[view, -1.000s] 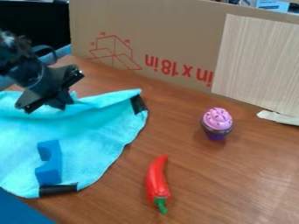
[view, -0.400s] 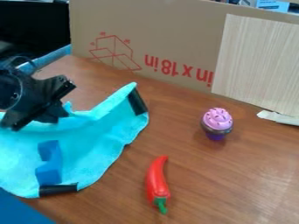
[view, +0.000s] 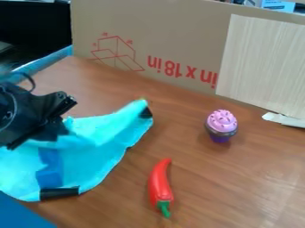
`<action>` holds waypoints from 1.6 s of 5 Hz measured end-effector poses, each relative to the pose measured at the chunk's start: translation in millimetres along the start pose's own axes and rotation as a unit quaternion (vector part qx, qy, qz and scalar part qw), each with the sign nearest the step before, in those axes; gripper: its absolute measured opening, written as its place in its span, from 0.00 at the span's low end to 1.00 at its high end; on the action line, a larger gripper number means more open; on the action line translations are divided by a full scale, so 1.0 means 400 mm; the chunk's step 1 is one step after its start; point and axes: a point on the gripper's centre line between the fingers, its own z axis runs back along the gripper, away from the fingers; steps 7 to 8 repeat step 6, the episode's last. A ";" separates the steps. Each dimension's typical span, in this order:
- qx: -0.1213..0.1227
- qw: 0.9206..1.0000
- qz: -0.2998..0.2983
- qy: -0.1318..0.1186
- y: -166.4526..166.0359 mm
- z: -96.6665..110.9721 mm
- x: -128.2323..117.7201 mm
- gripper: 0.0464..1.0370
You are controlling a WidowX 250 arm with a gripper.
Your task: Fold the cloth from top to bottom
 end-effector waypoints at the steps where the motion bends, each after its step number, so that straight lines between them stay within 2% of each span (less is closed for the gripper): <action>1: -0.011 1.000 -0.008 0.006 0.006 0.022 -0.020 0.00; 3: -0.028 0.999 -0.021 0.019 0.025 0.068 -0.042 0.00; 5: -0.051 0.998 -0.022 0.029 0.044 0.085 -0.069 0.03; 6: -0.068 0.997 -0.017 0.045 0.056 0.086 -0.091 0.18; 8: -0.068 0.997 -0.017 0.045 0.056 0.086 -0.091 0.18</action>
